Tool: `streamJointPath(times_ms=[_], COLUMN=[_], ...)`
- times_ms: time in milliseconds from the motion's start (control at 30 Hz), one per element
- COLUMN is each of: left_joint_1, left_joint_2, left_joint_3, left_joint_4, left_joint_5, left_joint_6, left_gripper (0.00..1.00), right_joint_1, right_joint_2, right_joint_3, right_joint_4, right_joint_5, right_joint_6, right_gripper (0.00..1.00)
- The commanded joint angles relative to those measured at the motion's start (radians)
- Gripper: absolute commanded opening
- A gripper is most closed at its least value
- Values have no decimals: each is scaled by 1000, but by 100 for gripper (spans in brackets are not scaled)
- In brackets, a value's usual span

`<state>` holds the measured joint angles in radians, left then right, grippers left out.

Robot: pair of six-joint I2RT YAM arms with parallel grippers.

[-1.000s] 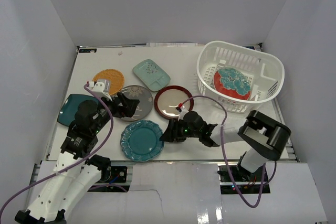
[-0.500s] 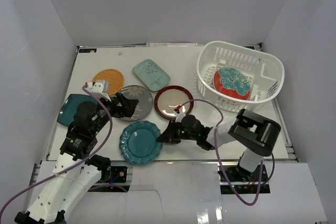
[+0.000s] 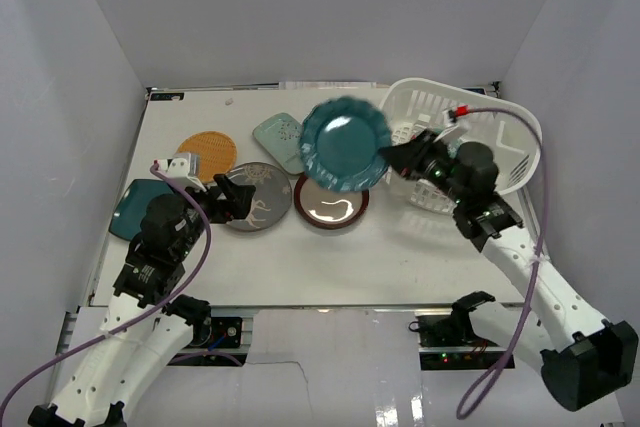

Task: Place the plates into the plastic bin on the countertop

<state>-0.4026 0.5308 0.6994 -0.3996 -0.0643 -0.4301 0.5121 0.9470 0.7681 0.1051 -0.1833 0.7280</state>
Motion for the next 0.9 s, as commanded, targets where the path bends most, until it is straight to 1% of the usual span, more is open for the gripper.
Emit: streamJointPath(times_ms=[0, 33, 100, 133, 200, 267, 400, 500, 533, 567, 600, 667, 767, 800, 867], left_joint_1=[-1, -1, -2, -2, -1, -1, 1, 1, -1, -1, 1, 1, 1, 1, 1], left_joint_2=[3, 8, 17, 29, 40, 57, 78, 75, 71, 60, 58, 69, 165, 225, 270], left_joint_3=[-9, -11, -18, -20, -24, -28, -50, -144, -216, -253, -286, -372, -399, -397, -387], left_joint_4=[-5, -4, -4, -4, -4, -10, -22, 22, 42, 82, 103, 158, 188, 194, 209], left_joint_5=[-6, 6, 20, 30, 40, 26, -22, -40, -52, -92, -113, -155, -204, -215, -229], left_joint_6=[-28, -35, -61, -73, -102, -120, -218, -344, -375, -431, -447, -481, -505, -509, -527], left_gripper=[98, 98, 98, 98, 98, 98, 98, 98, 98, 98, 98, 97, 96, 96, 96], right_joint_1=[-232, -353, -455, -550, -640, -675, -708, -713, -715, -716, -719, -719, -718, -719, -718], right_joint_2=[-24, 11, 74, 96, 156, 188, 243, 266, 275, 285, 298, 320, 357, 358, 348], right_joint_3=[125, 143, 155, 161, 177, 177, 142, 90, 79, 62, 57, 48, 59, 53, 42], right_joint_4=[24, 27, 28, 45, 57, 87, 105, 119, 119, 117, 117, 104, 44, 32, 1], right_joint_5=[-17, -40, -80, -94, -120, -146, -104, -52, -44, -39, -19, -8, 5, 11, 56], right_joint_6=[-76, -70, -53, -47, -41, -27, -29, -35, -44, -48, -59, -85, -142, -153, -185], right_gripper=[8, 8, 8, 8, 8, 8, 8, 8, 8, 8, 8, 12, 24, 33, 46])
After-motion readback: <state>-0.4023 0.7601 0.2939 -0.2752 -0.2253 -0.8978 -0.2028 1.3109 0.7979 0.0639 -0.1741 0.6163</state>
